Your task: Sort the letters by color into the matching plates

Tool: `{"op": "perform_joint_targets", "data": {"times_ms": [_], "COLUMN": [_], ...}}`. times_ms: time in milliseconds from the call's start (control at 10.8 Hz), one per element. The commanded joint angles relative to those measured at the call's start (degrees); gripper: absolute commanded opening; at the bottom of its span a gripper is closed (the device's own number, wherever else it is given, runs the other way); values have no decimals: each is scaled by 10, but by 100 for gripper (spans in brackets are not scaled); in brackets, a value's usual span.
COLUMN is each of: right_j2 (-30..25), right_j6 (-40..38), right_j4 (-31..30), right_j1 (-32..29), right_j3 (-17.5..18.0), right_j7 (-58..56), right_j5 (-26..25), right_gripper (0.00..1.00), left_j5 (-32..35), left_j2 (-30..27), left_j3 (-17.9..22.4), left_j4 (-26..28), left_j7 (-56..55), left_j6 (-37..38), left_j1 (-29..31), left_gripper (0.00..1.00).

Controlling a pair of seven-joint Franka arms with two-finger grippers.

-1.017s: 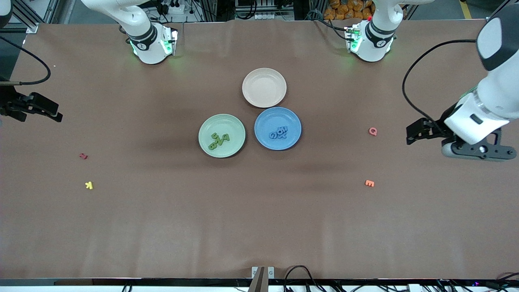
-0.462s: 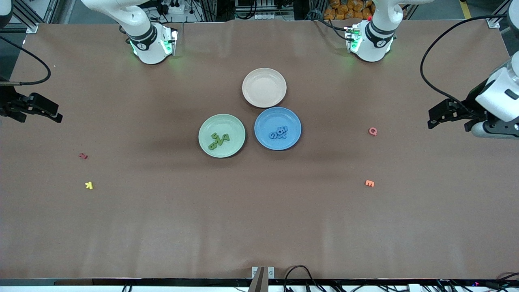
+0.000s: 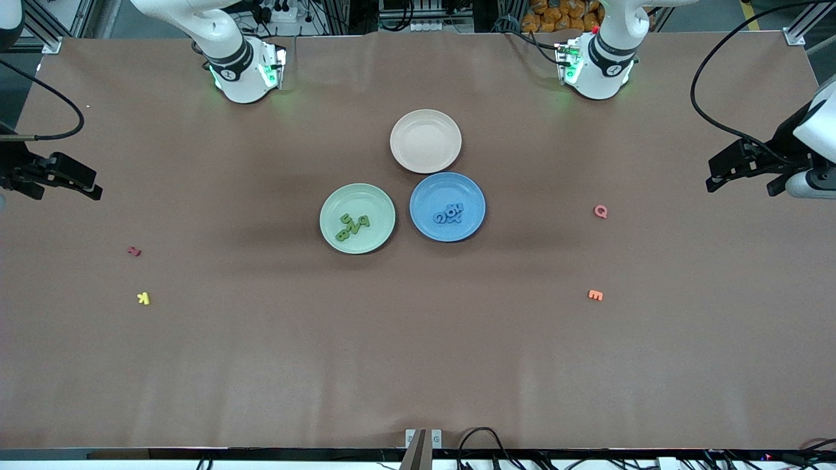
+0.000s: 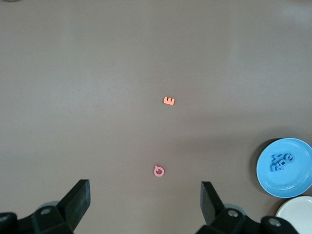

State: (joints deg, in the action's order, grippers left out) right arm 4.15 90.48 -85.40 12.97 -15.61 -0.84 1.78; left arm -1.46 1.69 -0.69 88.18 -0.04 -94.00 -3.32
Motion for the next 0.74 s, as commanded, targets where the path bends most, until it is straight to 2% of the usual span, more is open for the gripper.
{"op": "perform_joint_targets", "data": {"times_ms": [0, 92, 647], "right_j2": [0, 2, 2], "right_j6": [5, 7, 6], "right_j4": [-3, -3, -3], "right_j1": [6, 9, 10], "right_j3": [-3, -4, -3], "right_j7": [1, 1, 1], "right_j5": [-9, -10, -10], "right_gripper": [100, 100, 100], "left_j5": [-14, -11, -7], "left_j2": [-7, -6, -5], "left_j3": [1, 0, 1], "left_j4": [9, 2, 0], "left_j7": [6, -75, -78], "left_j6": [9, 49, 56], "left_j1": [0, 0, 2], "left_gripper": [100, 100, 100]}}
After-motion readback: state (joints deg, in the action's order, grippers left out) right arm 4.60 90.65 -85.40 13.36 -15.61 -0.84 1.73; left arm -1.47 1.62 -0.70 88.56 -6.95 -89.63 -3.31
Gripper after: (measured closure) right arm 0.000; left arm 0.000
